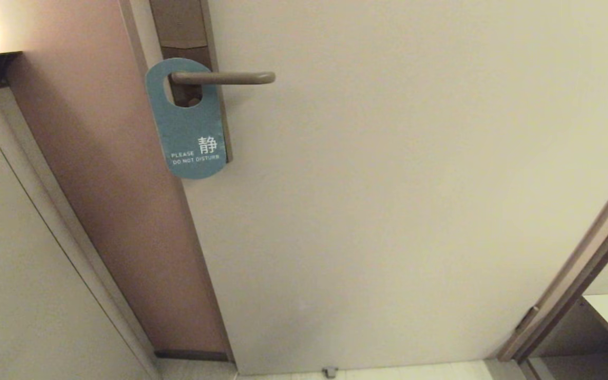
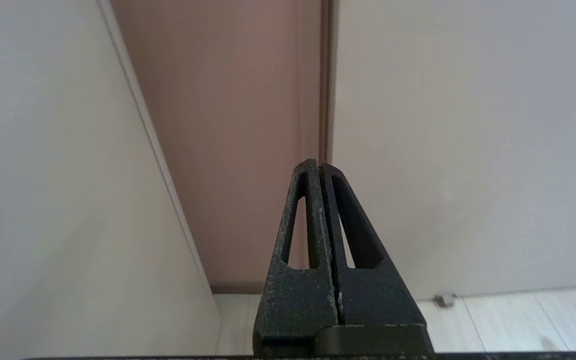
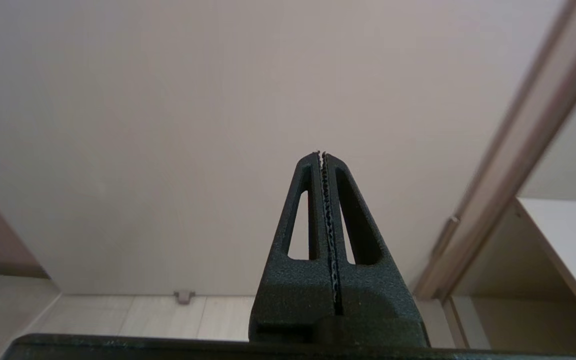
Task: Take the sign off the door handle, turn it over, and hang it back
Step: Take down the sign
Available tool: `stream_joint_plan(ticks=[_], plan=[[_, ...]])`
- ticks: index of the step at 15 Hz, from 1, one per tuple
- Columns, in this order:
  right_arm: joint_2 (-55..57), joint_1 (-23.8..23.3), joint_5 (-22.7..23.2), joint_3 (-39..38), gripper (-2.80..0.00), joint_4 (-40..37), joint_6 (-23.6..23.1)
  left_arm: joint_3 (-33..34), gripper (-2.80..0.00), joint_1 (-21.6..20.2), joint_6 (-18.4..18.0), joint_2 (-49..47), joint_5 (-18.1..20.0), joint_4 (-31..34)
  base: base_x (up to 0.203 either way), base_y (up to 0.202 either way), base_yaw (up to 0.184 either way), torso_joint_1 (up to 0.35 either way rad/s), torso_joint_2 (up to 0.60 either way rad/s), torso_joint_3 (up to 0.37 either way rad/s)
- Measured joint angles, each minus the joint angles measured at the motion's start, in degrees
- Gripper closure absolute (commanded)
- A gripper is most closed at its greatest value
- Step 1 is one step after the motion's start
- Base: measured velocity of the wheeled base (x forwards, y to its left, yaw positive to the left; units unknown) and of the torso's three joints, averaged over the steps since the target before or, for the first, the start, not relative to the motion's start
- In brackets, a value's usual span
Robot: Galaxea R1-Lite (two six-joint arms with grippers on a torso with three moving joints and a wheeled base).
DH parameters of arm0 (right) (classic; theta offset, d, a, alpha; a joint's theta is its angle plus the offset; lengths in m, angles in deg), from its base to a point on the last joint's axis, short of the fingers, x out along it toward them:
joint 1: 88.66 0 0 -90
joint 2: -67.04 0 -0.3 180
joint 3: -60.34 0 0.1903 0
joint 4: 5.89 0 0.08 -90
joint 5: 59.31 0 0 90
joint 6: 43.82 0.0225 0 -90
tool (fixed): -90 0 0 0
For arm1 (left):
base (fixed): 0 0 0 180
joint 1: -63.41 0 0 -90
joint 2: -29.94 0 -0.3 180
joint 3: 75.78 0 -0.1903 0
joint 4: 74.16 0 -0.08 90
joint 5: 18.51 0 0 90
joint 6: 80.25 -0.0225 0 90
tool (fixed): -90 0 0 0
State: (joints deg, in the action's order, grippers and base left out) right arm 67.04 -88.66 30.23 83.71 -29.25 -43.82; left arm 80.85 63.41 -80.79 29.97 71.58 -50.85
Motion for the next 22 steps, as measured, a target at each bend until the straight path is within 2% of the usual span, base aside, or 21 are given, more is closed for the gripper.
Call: stream_joint_plan(ticks=[3, 19, 22], plan=[[0.0, 0.0, 0.0, 0.0, 0.00, 0.0, 0.0, 0.0, 0.00, 0.0, 0.0, 0.0, -0.1, 0.0, 0.174, 0.000, 0.000, 0.003, 0.00, 0.003], [0.0, 0.0, 0.0, 0.0, 0.00, 0.0, 0.0, 0.0, 0.00, 0.0, 0.3, 0.0, 0.0, 0.0, 0.000, 0.000, 0.000, 0.000, 0.00, 0.000], [0.0, 0.0, 0.0, 0.0, 0.00, 0.0, 0.0, -0.1, 0.00, 0.0, -1.1, 0.0, 0.4, -0.5, 0.000, 0.000, 0.000, 0.000, 0.00, 0.000]])
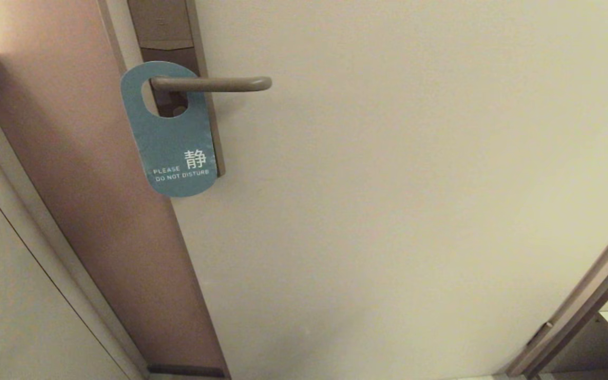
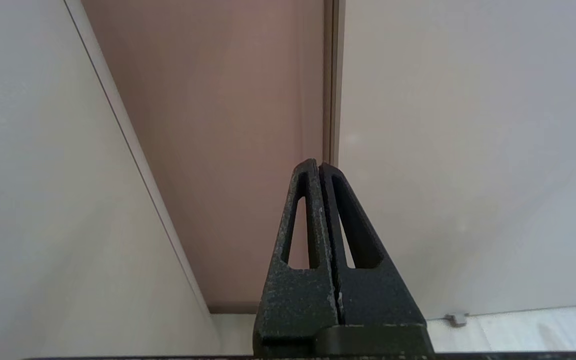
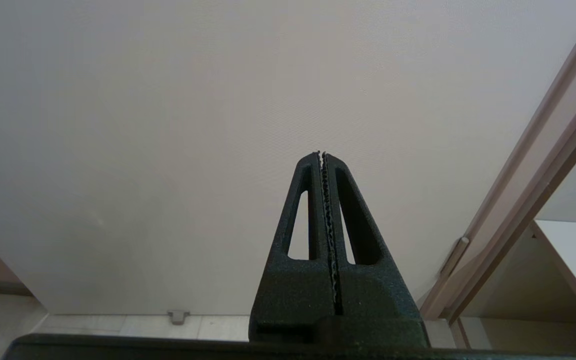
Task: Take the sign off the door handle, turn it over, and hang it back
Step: Take down the sign
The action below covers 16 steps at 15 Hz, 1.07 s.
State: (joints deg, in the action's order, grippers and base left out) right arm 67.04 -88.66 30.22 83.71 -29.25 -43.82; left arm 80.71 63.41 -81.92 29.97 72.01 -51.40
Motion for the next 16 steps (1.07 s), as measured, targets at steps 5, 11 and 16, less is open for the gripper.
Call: stream_joint_plan(ticks=[5, 11, 16], plan=[[0.0, 0.0, 0.0, 0.0, 0.00, 0.0, 0.0, -5.6, 0.00, 0.0, 0.0, -2.4, 0.5, -0.7, 0.000, 0.000, 0.000, 0.000, 0.00, 0.000], [0.0, 0.0, 0.1, 0.0, 0.00, 0.0, 0.0, -19.1, 0.00, 3.6, 4.5, -18.4, -0.3, -3.0, 0.000, 0.000, 0.000, 0.000, 0.00, 0.000], [0.0, 0.0, 0.0, 0.0, 0.00, 0.0, 0.0, -29.2, 0.00, 5.0, 6.4, -34.7, 0.5, -7.0, 0.000, 0.000, 0.000, 0.000, 0.00, 0.000]])
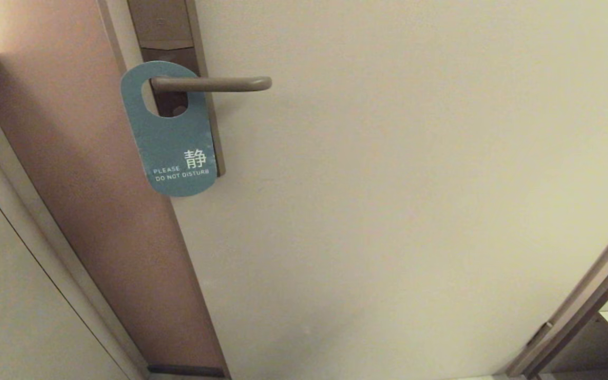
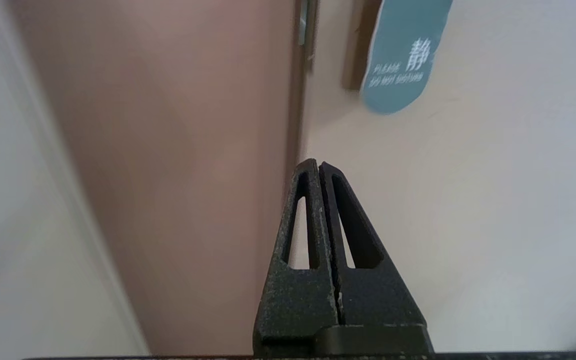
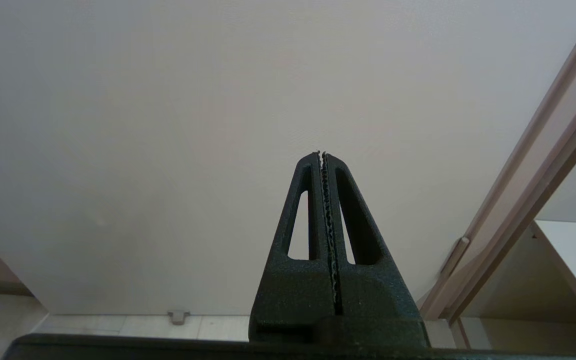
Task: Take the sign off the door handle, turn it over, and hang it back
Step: Take down the sign
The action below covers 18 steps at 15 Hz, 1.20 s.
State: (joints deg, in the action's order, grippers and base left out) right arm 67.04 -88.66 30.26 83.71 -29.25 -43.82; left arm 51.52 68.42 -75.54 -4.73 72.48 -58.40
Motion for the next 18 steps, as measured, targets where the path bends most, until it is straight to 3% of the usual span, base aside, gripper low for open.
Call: stream_joint_plan(ticks=[3, 6, 11, 14, 16, 18], plan=[[0.0, 0.0, 0.0, 0.0, 0.00, 0.0, 0.0, -4.6, 0.00, -0.3, 1.0, -7.4, 6.2, -0.3, 0.000, 0.000, 0.000, 0.000, 0.00, 0.000], [0.0, 0.0, 0.0, 0.0, 0.00, 0.0, 0.0, -9.2, 0.00, -4.3, 1.2, -15.1, 15.6, -1.0, 0.000, 0.000, 0.000, 0.000, 0.00, 0.000], [0.0, 0.0, 0.0, 0.0, 0.00, 0.0, 0.0, -16.1, 0.00, -17.4, 0.7, -29.8, 41.3, -10.4, 0.000, 0.000, 0.000, 0.000, 0.00, 0.000], [0.0, 0.0, 0.0, 0.0, 0.00, 0.0, 0.0, -17.9, 0.00, -20.7, 0.1, -35.7, 56.4, -14.5, 0.000, 0.000, 0.000, 0.000, 0.00, 0.000], [0.0, 0.0, 0.0, 0.0, 0.00, 0.0, 0.0, -18.1, 0.00, -21.1, -0.5, -38.9, 61.5, -16.7, 0.000, 0.000, 0.000, 0.000, 0.00, 0.000], [0.0, 0.0, 0.0, 0.0, 0.00, 0.0, 0.0, -18.3, 0.00, -21.2, -1.5, -41.6, 62.5, -18.5, 0.000, 0.000, 0.000, 0.000, 0.00, 0.000]])
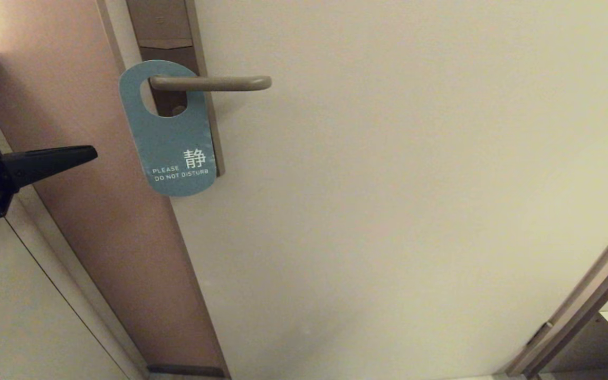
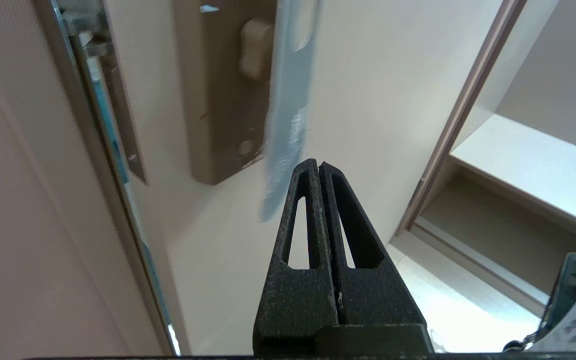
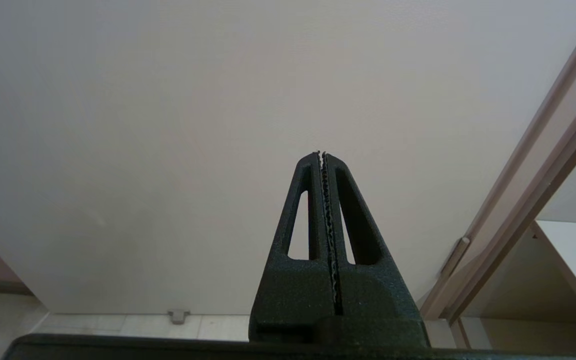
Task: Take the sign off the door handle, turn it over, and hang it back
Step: Take down the sign
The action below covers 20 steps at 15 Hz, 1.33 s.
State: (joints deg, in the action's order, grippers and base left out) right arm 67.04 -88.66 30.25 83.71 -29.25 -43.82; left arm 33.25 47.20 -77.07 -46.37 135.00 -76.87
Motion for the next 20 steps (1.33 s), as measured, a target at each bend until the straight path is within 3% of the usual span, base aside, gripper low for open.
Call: stream_joint_plan(ticks=[2, 3, 8, 20], plan=[[0.0, 0.0, 0.0, 0.0, 0.00, 0.0, 0.0, -0.1, 0.00, 0.0, -0.4, -2.0, 1.2, -0.2, 0.000, 0.000, 0.000, 0.000, 0.00, 0.000], [0.0, 0.0, 0.0, 0.0, 0.00, 0.0, 0.0, -0.1, -2.80, 0.0, -0.7, -2.7, 1.7, -0.2, 0.000, 0.000, 0.000, 0.000, 0.00, 0.000], [0.0, 0.0, 0.0, 0.0, 0.00, 0.0, 0.0, 0.3, -2.80, 0.2, -7.7, -5.6, 2.1, -0.2, 0.000, 0.000, 0.000, 0.000, 0.00, 0.000], [0.0, 0.0, 0.0, 0.0, 0.00, 0.0, 0.0, -5.8, -2.80, 5.5, -7.9, -10.2, 4.7, -0.5, 0.000, 0.000, 0.000, 0.000, 0.00, 0.000]])
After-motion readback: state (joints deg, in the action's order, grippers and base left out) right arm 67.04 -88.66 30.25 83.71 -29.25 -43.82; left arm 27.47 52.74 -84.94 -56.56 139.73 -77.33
